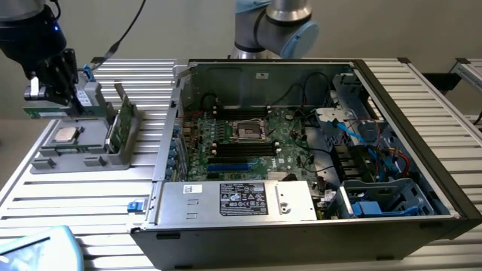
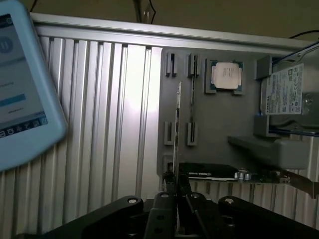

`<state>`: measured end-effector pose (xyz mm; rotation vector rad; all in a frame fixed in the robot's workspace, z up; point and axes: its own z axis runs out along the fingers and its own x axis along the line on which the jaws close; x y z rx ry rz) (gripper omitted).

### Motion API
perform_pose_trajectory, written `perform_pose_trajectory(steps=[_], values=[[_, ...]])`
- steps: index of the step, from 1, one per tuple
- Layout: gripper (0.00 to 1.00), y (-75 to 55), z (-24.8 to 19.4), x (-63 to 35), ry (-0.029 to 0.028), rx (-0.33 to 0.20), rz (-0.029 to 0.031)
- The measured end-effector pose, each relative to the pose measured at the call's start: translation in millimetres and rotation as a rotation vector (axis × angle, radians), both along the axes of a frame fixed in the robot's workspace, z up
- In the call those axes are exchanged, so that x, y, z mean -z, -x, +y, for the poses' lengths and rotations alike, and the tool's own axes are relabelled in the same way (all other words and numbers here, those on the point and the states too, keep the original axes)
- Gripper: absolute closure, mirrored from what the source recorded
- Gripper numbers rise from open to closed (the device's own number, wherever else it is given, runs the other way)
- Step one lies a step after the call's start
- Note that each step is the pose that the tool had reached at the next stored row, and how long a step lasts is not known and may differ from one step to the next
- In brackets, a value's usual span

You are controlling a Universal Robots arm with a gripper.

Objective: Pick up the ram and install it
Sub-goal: 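Pick up the ram and move it above insertion slot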

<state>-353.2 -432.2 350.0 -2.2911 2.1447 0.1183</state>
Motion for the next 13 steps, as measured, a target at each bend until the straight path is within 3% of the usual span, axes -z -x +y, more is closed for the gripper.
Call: perform_pose_trajectory(steps=[13], values=[[0.87,-46.6,-2.7,-54.9,0.0,0.0,0.0189]])
